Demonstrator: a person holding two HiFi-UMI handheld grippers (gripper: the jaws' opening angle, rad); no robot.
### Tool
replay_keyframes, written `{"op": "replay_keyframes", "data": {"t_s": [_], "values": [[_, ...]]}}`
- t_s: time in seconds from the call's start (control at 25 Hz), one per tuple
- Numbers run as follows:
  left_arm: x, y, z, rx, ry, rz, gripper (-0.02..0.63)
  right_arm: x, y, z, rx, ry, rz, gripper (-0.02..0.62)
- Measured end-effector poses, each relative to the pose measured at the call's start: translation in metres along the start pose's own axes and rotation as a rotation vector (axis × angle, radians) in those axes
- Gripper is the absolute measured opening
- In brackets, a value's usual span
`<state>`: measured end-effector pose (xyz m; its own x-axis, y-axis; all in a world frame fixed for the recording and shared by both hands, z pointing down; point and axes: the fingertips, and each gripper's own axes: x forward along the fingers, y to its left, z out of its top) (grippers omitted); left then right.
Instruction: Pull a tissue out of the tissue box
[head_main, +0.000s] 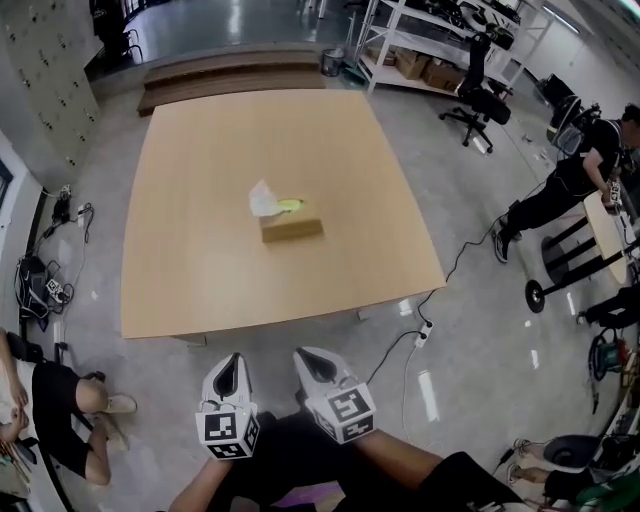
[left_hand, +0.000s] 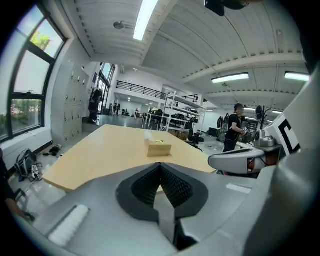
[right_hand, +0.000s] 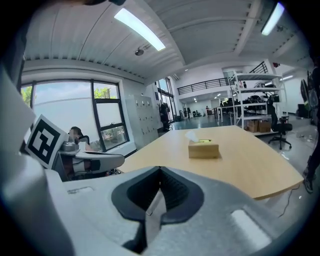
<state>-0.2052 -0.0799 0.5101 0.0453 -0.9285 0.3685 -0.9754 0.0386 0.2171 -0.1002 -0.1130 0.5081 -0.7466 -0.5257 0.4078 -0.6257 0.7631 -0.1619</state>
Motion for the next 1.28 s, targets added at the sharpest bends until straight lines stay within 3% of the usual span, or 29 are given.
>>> {"op": "replay_keyframes", "data": {"t_s": [0.4, 0.72, 1.0, 1.28], "values": [[0.091, -0.017, 0.04, 0.017, 0.016, 0.076, 0.018, 0.053, -0.088, 0.038, -0.037, 0.017, 0.089, -0.008], [0.13, 0.01, 0.066, 0.035, 0.014, 0.121, 0.018, 0.103, -0.116, 0.058, -0.062, 0.028, 0.113, -0.005], [0.181, 0.054, 0.088, 0.065, 0.026, 0.079, 0.018, 0.172, -0.125, 0.082, -0.111, 0.059, 0.055, 0.077], [0.224, 0.078, 0.102, 0.08, 0.052, -0.029, 0.041, 0.243, -0.143, 0.083, -0.224, 0.178, -0.042, 0.19]]}}
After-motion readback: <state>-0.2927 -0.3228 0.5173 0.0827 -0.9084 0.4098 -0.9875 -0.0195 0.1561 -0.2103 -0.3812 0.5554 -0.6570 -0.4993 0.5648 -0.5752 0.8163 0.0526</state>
